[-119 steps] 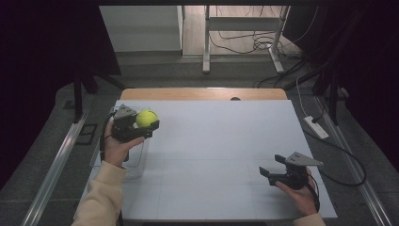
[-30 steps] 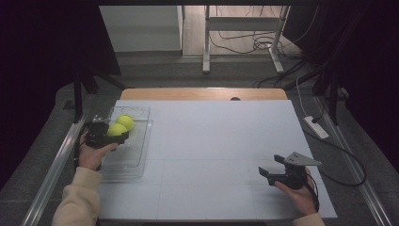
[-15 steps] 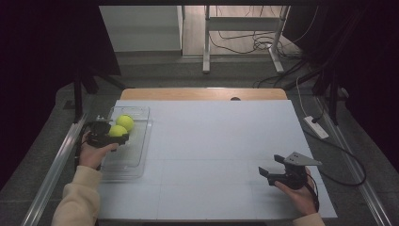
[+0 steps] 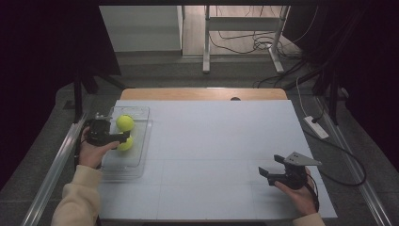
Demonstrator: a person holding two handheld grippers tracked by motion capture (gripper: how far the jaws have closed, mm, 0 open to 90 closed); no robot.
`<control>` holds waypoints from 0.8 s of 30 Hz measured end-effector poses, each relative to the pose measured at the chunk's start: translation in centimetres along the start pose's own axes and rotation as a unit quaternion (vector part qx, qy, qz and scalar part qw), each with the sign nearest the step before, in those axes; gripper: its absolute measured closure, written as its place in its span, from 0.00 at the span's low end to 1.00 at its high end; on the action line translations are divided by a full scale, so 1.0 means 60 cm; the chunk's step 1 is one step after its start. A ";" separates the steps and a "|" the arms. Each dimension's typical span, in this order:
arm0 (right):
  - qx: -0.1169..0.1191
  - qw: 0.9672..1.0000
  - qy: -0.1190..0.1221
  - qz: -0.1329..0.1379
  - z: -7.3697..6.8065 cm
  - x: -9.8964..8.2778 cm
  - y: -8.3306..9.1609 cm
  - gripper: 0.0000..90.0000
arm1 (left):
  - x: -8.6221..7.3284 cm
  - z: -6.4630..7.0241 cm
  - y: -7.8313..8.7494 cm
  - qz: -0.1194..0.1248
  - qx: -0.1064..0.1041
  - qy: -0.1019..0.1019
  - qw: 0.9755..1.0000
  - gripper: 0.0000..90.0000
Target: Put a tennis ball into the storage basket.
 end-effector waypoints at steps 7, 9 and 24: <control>-0.001 1.000 0.000 0.000 0.000 0.000 0.001 0.17 | 0.006 0.013 0.007 0.014 -0.011 -0.008 1.000 0.18; -0.002 1.000 -0.001 -0.001 0.002 -0.001 0.001 0.17 | 0.006 0.015 0.008 0.017 -0.017 -0.008 1.000 0.18; 0.003 1.000 -0.008 0.005 0.003 0.000 0.002 0.17 | -0.003 0.038 0.033 0.059 -0.075 -0.007 0.995 0.18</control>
Point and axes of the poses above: each handheld gripper's, and its own axes: y roughly backward along the jaws, x roughly out of its top, z roughly to its right, the point moved 9 cm from there along -y, roughly forward along the jaws
